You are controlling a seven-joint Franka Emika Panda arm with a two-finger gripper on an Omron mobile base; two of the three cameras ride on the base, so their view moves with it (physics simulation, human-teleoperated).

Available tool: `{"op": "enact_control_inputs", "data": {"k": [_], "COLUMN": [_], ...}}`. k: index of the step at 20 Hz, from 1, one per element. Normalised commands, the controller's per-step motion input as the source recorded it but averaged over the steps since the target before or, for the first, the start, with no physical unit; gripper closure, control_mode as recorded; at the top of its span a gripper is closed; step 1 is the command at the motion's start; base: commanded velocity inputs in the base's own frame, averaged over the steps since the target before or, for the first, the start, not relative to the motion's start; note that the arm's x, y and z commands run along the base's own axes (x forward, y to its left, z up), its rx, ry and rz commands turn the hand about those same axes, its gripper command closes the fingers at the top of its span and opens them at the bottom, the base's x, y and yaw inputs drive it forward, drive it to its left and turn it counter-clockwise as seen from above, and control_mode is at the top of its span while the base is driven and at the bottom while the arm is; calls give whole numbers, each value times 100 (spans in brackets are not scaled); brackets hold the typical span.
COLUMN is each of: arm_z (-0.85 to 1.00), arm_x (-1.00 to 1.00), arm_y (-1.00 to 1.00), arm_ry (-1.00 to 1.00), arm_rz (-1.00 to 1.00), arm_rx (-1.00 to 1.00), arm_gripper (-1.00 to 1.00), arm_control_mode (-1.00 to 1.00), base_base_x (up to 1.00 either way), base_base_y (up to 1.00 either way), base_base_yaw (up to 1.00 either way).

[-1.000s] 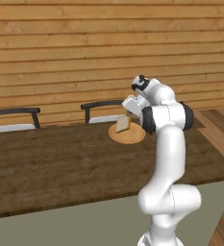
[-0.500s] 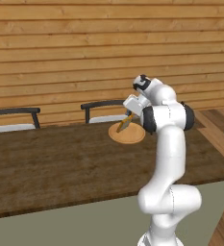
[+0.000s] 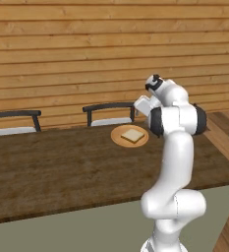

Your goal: Start the toaster. Once the lever pops up, take the bread to the plate on the dining counter.

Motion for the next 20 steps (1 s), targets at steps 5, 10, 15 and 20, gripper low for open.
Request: {"op": "enact_control_inputs", "data": {"k": [5, 10, 15, 20], "arm_z": [39, 50, 44, 49], "arm_x": [-21, -46, -61, -74], "arm_y": [-2, 21, 29, 27], "arm_ry": [3, 0, 0, 0], "arm_rz": [-7, 0, 0, 0], "arm_rx": [-2, -20, -26, -22], "arm_gripper": [-100, -100, -100, -100], "arm_control_mode": [-100, -100, -100, -100], "base_base_x": [0, 0, 0, 0], "base_base_y": [0, 0, 0, 0], "base_base_yaw": [0, 0, 0, 0]}}
